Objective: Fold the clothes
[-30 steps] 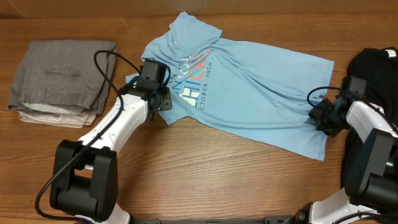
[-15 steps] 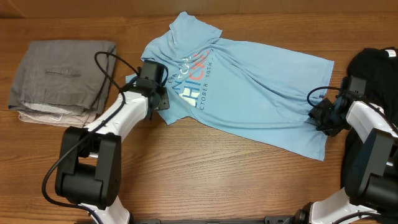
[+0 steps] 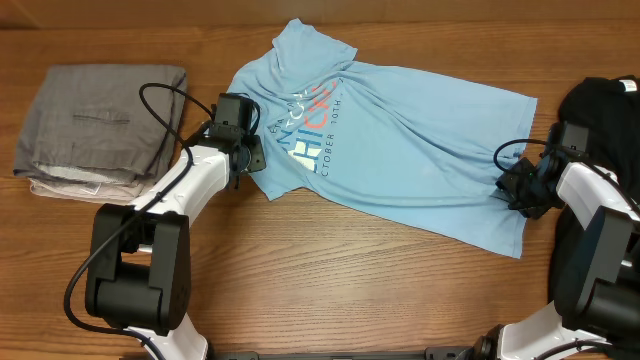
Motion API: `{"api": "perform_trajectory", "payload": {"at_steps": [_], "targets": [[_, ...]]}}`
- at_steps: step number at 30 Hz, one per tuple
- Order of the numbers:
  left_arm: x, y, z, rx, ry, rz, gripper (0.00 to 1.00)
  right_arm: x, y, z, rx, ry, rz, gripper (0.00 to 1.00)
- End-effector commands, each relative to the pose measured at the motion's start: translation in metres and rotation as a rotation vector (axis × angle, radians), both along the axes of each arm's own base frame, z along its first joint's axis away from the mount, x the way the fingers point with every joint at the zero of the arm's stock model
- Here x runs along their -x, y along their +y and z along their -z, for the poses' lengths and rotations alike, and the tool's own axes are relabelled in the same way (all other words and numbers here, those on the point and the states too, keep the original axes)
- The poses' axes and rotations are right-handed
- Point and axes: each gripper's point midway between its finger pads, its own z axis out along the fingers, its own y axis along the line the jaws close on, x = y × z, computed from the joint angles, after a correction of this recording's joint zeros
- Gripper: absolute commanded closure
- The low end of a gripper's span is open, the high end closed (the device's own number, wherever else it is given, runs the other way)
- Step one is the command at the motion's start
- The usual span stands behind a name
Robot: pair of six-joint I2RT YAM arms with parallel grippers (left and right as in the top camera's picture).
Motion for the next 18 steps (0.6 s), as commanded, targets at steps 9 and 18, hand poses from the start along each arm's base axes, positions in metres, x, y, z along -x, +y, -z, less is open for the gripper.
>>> {"api": "perform_trajectory", "payload": {"at_steps": [9, 18], "targets": [[0.005, -0.003, 0.013, 0.013, 0.040, 0.012, 0.48, 0.012, 0.004, 0.015, -0.022, 0.058, -0.001, 0.55], [0.000, -0.009, 0.014, 0.044, 0.024, 0.024, 0.64, 0.012, 0.004, 0.015, -0.022, 0.058, -0.001, 0.55]]}}
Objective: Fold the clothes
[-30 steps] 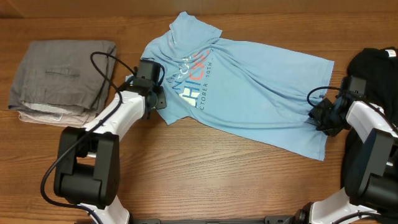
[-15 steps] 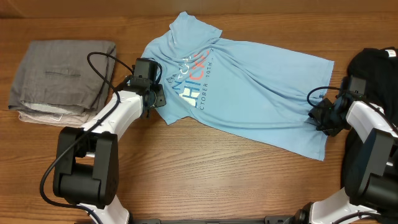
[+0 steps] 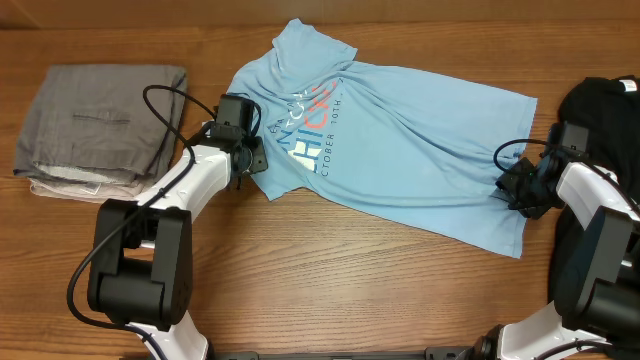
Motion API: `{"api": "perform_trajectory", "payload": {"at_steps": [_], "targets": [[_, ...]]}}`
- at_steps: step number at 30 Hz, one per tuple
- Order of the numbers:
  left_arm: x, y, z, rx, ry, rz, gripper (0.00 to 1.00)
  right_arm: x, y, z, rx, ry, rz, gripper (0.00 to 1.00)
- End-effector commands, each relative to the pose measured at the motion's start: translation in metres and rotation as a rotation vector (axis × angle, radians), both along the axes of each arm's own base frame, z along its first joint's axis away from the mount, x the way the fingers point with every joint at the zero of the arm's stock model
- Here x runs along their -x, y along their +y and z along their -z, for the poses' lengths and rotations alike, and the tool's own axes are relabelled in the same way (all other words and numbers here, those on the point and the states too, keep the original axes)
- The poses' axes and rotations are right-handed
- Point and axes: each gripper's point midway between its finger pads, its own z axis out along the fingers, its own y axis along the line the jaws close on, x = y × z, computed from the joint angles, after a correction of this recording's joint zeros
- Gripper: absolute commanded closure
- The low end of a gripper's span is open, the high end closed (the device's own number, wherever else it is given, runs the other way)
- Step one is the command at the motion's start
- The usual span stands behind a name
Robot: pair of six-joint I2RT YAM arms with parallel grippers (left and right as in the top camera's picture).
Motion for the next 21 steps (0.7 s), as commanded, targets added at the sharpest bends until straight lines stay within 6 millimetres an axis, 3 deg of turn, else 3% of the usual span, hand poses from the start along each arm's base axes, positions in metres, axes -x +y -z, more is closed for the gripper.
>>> {"api": "perform_trajectory", "payload": {"at_steps": [1, 8, 11, 13, 17, 21], "targets": [[0.001, -0.005, 0.006, 0.027, 0.014, 0.012, 0.67, 0.012, 0.004, 0.015, -0.020, 0.059, 0.000, 0.55], [0.001, -0.005, 0.006, 0.029, 0.015, 0.013, 0.82, 0.012, 0.004, 0.015, -0.020, 0.059, 0.000, 0.55], [0.002, -0.005, 0.006, 0.028, 0.018, 0.013, 0.96, 0.012, 0.004, 0.015, -0.020, 0.059, 0.000, 0.55], [0.004, -0.004, 0.002, 0.024, 0.028, 0.012, 0.96, 0.012, 0.004, 0.015, -0.019, 0.059, -0.001, 0.55], [0.005, -0.003, -0.016, 0.021, 0.029, 0.011, 0.96, 0.012, 0.004, 0.015, -0.020, 0.059, 0.000, 0.55], [0.014, -0.003, -0.049, 0.029, 0.033, 0.014, 0.96, 0.012, 0.004, 0.015, -0.020, 0.058, 0.000, 0.55]]}}
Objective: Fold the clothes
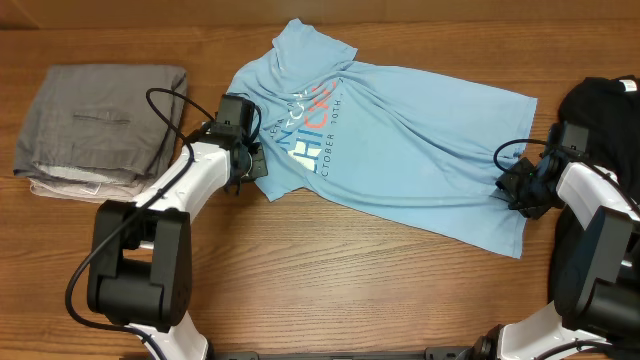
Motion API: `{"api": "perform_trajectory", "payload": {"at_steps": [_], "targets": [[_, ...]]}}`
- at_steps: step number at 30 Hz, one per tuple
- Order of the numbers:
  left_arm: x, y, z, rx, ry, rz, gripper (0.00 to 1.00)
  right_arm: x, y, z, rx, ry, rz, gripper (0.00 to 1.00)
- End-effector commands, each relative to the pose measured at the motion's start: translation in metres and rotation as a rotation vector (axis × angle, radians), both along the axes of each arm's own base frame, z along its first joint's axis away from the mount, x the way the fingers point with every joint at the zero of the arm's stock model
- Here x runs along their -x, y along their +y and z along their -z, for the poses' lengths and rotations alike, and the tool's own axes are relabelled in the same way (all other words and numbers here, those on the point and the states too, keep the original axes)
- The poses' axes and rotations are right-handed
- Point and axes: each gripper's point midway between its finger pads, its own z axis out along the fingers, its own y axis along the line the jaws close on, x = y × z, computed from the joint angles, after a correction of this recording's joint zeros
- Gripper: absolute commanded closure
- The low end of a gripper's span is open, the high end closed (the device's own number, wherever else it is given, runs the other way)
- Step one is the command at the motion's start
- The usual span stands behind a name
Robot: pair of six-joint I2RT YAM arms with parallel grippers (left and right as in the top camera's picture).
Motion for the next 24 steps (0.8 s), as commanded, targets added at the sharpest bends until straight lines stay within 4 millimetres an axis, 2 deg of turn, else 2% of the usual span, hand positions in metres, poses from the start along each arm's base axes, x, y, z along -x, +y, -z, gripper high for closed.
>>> {"api": "perform_trajectory", "payload": {"at_steps": [1, 8, 11, 14, 19, 24], "targets": [[-0.008, -0.003, -0.055, 0.030, -0.086, 0.003, 0.96, 0.012, 0.004, 0.015, -0.019, 0.058, 0.001, 0.55], [0.020, -0.015, -0.099, 0.132, -0.092, 0.019, 0.96, 0.012, 0.004, 0.015, -0.019, 0.058, 0.001, 0.55], [0.032, -0.022, -0.112, 0.194, -0.084, 0.004, 0.96, 0.012, 0.004, 0.015, -0.020, 0.059, 0.001, 0.55], [0.043, -0.030, -0.118, 0.253, -0.054, -0.003, 0.96, 0.012, 0.004, 0.015, -0.020, 0.059, 0.001, 0.55], [0.062, -0.041, -0.116, 0.332, 0.032, -0.010, 0.96, 0.012, 0.004, 0.015, -0.021, 0.058, 0.000, 0.55], [0.072, -0.043, -0.115, 0.346, 0.074, -0.013, 0.96, 0.012, 0.005, 0.015, -0.023, 0.057, 0.000, 0.55]]}}
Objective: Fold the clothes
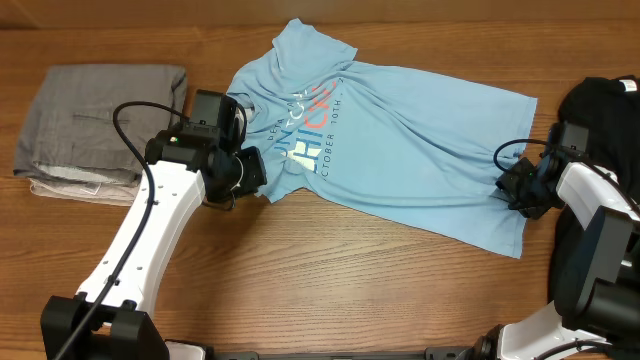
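A light blue T-shirt [400, 150] with a printed chest lies spread and creased across the wooden table [330, 280]. My left gripper [250, 172] sits on the shirt's left edge below the sleeve, and it looks shut on the fabric there. The left arm stretches up from the near left. At the shirt's right edge my right gripper [512, 190] pinches the cloth, with creases running toward it. The fingertips of both are partly hidden by the wrists.
A folded stack of grey clothes [100, 115] lies at the far left. A black garment [600, 105] is heaped at the right edge behind the right arm. Bare wood runs along the front.
My left arm has changed pose: its wrist now sits higher and further left, and the gripper is a little lower on the shirt's left edge. The right arm has not moved.
At all three earlier moments my left gripper rested at the shirt's left edge, shifting only slightly, while the right gripper stayed at the right edge. Now the left arm is stretched out with its gripper still on that edge, and the shirt lies nearly as before.
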Motion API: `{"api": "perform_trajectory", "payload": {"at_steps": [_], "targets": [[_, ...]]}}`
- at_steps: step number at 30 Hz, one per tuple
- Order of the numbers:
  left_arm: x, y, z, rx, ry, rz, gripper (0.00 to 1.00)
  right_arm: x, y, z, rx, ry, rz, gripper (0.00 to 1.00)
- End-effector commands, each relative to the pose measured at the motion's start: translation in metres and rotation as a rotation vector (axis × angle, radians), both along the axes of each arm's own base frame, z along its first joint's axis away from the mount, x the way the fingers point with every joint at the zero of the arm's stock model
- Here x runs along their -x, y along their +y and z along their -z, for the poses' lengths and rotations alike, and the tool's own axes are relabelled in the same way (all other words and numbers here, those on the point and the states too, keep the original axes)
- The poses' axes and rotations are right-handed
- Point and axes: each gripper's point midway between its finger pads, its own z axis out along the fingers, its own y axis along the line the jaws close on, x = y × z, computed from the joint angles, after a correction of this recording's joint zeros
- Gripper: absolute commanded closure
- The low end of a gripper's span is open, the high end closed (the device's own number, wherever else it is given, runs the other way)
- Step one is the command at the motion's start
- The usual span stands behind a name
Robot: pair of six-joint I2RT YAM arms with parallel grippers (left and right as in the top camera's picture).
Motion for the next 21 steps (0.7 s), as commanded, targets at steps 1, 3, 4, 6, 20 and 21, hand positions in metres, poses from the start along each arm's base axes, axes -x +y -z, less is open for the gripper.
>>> {"api": "perform_trajectory", "payload": {"at_steps": [1, 3, 4, 6, 20, 21], "targets": [[0.005, -0.007, -0.014, 0.058, 0.004, -0.011, 0.96, 0.012, 0.005, 0.015, -0.023, 0.058, 0.000, 0.55], [0.012, -0.006, -0.015, 0.053, 0.025, -0.012, 0.96, 0.012, 0.005, 0.015, -0.023, 0.058, 0.000, 0.55], [0.017, -0.005, -0.016, 0.050, 0.039, -0.012, 0.96, 0.012, 0.005, 0.015, -0.023, 0.059, 0.000, 0.55], [0.025, -0.003, -0.016, 0.044, 0.064, -0.012, 0.96, 0.012, 0.005, 0.015, -0.023, 0.058, 0.000, 0.55], [0.064, 0.045, -0.003, -0.219, 0.207, -0.076, 0.96, 0.012, 0.005, 0.015, -0.023, 0.060, -0.001, 0.55], [0.065, 0.051, -0.001, -0.254, 0.211, -0.087, 0.96, 0.013, 0.005, 0.015, -0.024, 0.061, 0.000, 0.55]]}}
